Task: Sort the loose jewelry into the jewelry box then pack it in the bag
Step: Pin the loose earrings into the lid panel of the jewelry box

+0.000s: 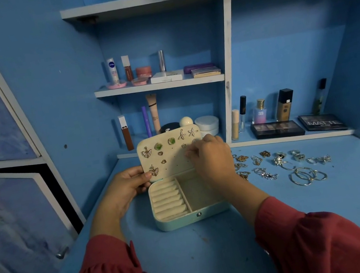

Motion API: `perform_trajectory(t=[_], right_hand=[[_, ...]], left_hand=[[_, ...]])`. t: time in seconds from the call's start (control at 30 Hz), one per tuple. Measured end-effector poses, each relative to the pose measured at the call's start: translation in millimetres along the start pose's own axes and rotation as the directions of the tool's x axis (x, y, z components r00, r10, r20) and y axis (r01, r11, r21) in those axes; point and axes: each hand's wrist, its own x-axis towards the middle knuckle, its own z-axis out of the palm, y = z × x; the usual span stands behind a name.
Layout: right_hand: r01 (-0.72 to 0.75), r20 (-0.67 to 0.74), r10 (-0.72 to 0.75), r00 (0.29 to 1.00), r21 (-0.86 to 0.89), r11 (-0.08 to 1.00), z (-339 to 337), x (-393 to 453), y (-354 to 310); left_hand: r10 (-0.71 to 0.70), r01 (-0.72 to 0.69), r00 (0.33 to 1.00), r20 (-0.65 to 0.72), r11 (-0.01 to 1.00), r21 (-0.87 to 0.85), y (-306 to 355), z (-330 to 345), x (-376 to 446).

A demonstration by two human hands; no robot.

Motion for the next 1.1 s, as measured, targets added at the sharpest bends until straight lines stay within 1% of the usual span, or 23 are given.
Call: perform_trajectory(t=[0.07, 0.13, 0.23, 0.37, 0.47, 0.53, 0.67, 0.8, 0.97, 1.03, 1.1], right_hand=[[-0.025, -0.045, 0.025, 0.999, 0.002, 1.000, 0.5, 0.3, -1.9], [-0.060, -0.051, 0.062, 0.997, 0.039, 0.997, -1.8, 1.0, -4.2], [-0.171, 0.067, 0.162, 0.984, 0.161, 0.972, -6.6, 1.5, -9.8], [-0.309, 0.109, 0.289, 0.951, 0.370, 0.876, -4.9, 1.3, -16.9], [-0.402, 0.140, 0.390, 0.910, 0.521, 0.753, -2.2, 2.4, -21.6], [-0.435, 0.154, 0.430, 0.890, 0.570, 0.697, -0.9, 3.5, -23.6], [-0.505, 0.197, 0.498, 0.844, 0.604, 0.616, 1.3, 6.1, -23.6], [-0.533, 0.258, 0.509, 0.821, 0.666, 0.522, 2.0, 6.8, -21.5], [-0.614, 0.394, 0.511, 0.764, 0.687, 0.388, -4.2, 9.4, -17.8], [-0.652, 0.452, 0.499, 0.739, 0.665, 0.363, -5.6, 12.9, -15.1], [-0.659, 0.492, 0.462, 0.738, 0.673, 0.336, -8.4, 14.6, -11.9]], left_hand=[[0.001, -0.001, 1.000, 0.004, 1.000, 0.004, 0.1, -0.3, -0.4], [0.004, -0.004, 1.000, 0.004, 1.000, 0.002, 0.4, 0.2, -0.9], [0.007, -0.007, 1.000, 0.002, 1.000, -0.001, 0.7, 0.7, -0.6], [0.010, -0.010, 1.000, 0.008, 1.000, 0.003, 0.0, -0.2, -0.3], [0.006, -0.006, 1.000, 0.003, 1.000, -0.003, 0.5, 0.4, -0.7], [0.005, -0.005, 1.000, 0.002, 1.000, -0.006, 1.1, 0.8, -1.0], [-0.001, 0.001, 1.000, 0.001, 1.000, -0.001, 2.1, 0.7, -1.9], [-0.005, 0.005, 1.000, 0.004, 1.000, -0.008, 2.9, 0.7, -2.7], [-0.007, 0.007, 1.000, -0.002, 1.000, -0.012, 3.1, 0.6, -3.0], [-0.009, 0.009, 1.000, -0.001, 1.000, -0.011, 3.1, 0.5, -2.8], [-0.009, 0.009, 1.000, 0.006, 1.000, -0.006, 3.3, 0.1, -2.9]])
